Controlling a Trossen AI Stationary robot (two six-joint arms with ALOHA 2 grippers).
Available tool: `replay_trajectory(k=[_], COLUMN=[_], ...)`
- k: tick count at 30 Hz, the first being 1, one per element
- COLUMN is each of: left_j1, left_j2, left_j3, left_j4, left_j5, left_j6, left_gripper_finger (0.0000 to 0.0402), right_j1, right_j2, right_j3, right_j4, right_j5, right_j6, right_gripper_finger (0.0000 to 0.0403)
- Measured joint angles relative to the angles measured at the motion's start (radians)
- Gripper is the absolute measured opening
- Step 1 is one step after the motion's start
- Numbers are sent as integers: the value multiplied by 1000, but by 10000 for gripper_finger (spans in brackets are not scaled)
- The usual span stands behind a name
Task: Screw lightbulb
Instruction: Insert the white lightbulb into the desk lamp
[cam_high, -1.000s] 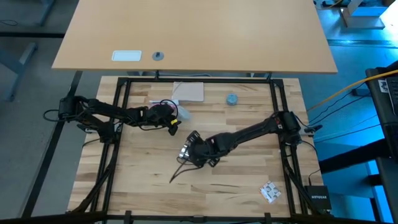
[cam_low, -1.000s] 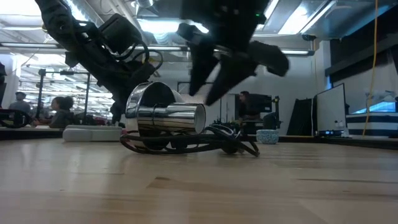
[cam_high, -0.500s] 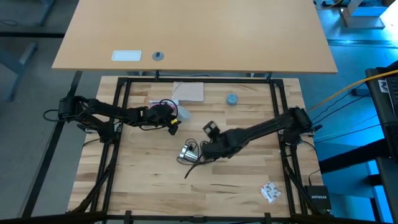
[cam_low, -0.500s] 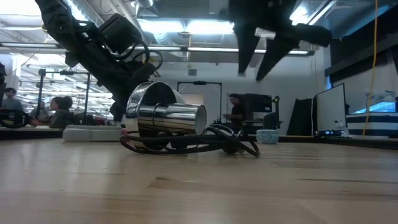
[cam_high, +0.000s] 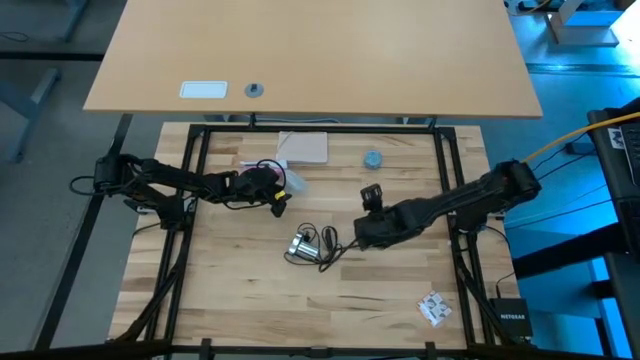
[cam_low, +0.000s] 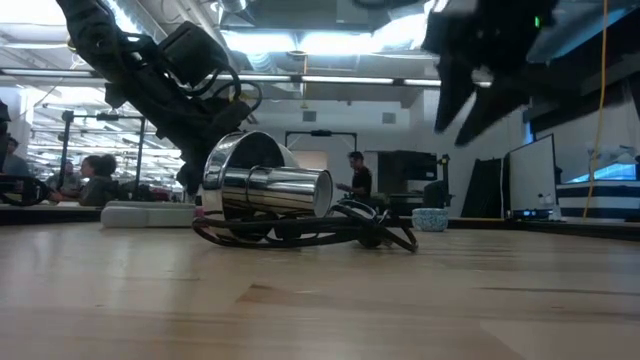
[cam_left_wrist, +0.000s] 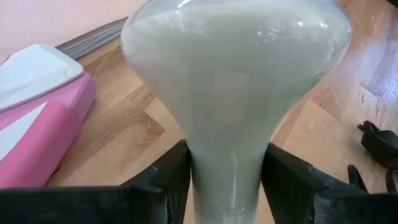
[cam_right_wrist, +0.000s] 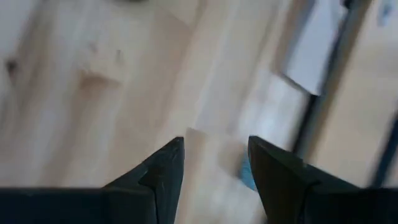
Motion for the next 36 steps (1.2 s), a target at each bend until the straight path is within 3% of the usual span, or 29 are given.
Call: replay_trajectory(k=[6, 11, 19, 28, 32, 36], left_j1=[0, 0, 0, 0, 0, 0], left_j2=[0, 0, 0, 0, 0, 0], left_j3=[0, 0, 0, 0, 0, 0], left_j4=[1, 1, -1, 2, 2, 2], left_j5=[0, 0, 0, 0, 0, 0], left_j6=[0, 0, 0, 0, 0, 0], left_gripper_finger=[155, 155, 155, 155, 155, 155], right_j1=[0, 0, 0, 9, 35, 63], right_j2=[37, 75, 82, 82, 101, 123], right_j3=[-164, -192, -191, -190, -190, -190], right_j4=[399, 540, 546, 578, 680, 816], right_j5=[-194, -269, -287, -386, -361, -255], right_j6=[-4, -5, -5, -47, -110, -140], right_gripper_finger=[182, 182, 182, 182, 182, 182])
